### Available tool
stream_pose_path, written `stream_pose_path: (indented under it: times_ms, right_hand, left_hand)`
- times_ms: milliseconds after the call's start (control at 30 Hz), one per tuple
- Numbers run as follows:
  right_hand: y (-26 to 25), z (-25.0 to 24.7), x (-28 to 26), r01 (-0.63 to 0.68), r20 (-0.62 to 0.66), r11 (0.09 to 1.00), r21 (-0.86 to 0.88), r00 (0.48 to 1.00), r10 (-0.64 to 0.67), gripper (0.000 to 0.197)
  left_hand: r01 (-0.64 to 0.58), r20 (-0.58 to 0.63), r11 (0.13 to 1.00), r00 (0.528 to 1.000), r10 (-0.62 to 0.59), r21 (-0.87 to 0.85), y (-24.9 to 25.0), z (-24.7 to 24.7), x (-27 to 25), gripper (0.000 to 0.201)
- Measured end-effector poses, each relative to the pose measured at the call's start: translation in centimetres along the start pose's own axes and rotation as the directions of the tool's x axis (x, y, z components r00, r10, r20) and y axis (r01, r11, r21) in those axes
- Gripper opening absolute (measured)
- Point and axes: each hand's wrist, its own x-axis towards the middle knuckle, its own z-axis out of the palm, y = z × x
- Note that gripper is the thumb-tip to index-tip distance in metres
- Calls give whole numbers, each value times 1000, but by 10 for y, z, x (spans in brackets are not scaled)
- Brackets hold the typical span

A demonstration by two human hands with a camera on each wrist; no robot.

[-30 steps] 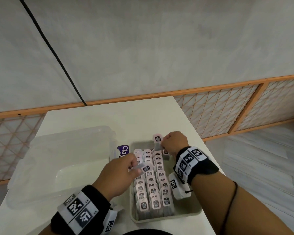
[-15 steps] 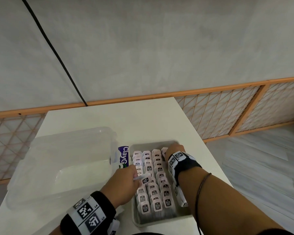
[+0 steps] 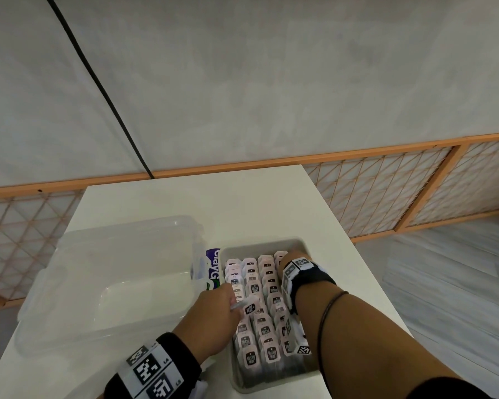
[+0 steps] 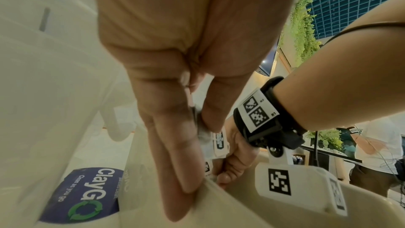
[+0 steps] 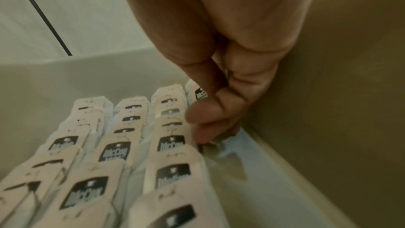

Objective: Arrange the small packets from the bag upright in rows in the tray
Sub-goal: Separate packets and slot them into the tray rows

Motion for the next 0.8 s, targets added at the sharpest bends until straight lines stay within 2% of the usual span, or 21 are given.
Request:
stream_pose_path:
  times_ms: [100,300,467,633,733,800]
  right_hand:
    - [-2,2,3,-39,77,999,20,996,38,55]
    - [-7,8,8,-117,89,993,-4,989,117,52]
    - [-6,8,7,-52,6,998,-28,999,52,43]
    - [-5,5,15,-16,85,992,-123,996,27,55]
    - [-6,-15,-4,-38,-43,998,-52,998,36,40]
    - [-6,-34,-23,6,-142,996,91,990,7,32]
  left_hand:
    - [10,5,1000,1000,-10,-7,0,1,1,17]
    - [9,4,1000,1000,-9,-19,-1,1,0,18]
    - [-4,7,1000,1000,4,-18,-1,1,0,18]
    - [-32,14,999,999,32,16,1,-1,-1,21]
    - [-55,-17,997,998,56,58,5,-7,-7,26]
    - [-75,-61,996,995,77,45,7,-14,-8,25]
